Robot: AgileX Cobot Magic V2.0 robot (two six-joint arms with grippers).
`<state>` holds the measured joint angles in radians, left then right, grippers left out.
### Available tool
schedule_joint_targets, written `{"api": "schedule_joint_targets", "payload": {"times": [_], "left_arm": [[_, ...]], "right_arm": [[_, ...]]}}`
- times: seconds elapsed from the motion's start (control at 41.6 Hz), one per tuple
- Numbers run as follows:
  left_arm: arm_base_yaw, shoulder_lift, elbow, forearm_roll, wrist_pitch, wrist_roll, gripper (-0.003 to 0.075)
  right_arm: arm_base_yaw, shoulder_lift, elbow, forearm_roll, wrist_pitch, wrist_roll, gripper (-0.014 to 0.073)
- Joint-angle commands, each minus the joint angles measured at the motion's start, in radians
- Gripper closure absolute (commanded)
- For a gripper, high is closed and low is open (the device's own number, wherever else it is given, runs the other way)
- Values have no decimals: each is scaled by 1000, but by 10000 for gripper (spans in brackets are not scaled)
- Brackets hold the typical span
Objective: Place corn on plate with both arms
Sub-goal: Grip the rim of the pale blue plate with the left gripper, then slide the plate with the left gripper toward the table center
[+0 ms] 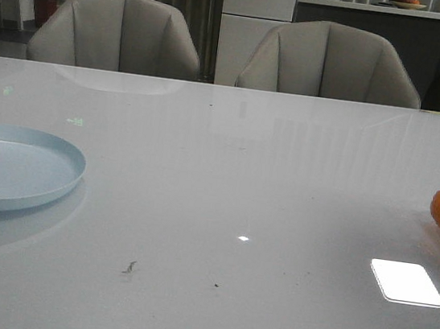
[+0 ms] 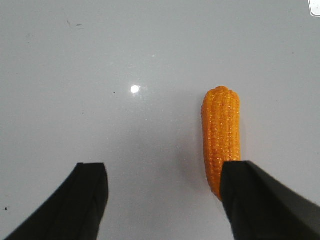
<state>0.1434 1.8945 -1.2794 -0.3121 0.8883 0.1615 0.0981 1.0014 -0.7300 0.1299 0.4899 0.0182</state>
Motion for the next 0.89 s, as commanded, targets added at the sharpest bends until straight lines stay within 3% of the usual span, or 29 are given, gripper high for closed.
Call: {"api": "schedule_joint_targets", "payload": {"times": [0.0,0.289,0.625,0.866], "left_arm": [[-20,-46,-73,-65,45,26,625],[-187,-46,-181,-117,87,26,625],[-413,-38,-197,-215,-17,22,624],[-489,-22,-197,-215,-109,-6,622]], "right_arm": [[-1,-10,-38,10,-55,-3,21],[-1,-10,-38,10,-54,-3,21],[-1,-10,-38,10,-42,-3,21],[-1,-10,-38,10,-38,-3,21]]}}
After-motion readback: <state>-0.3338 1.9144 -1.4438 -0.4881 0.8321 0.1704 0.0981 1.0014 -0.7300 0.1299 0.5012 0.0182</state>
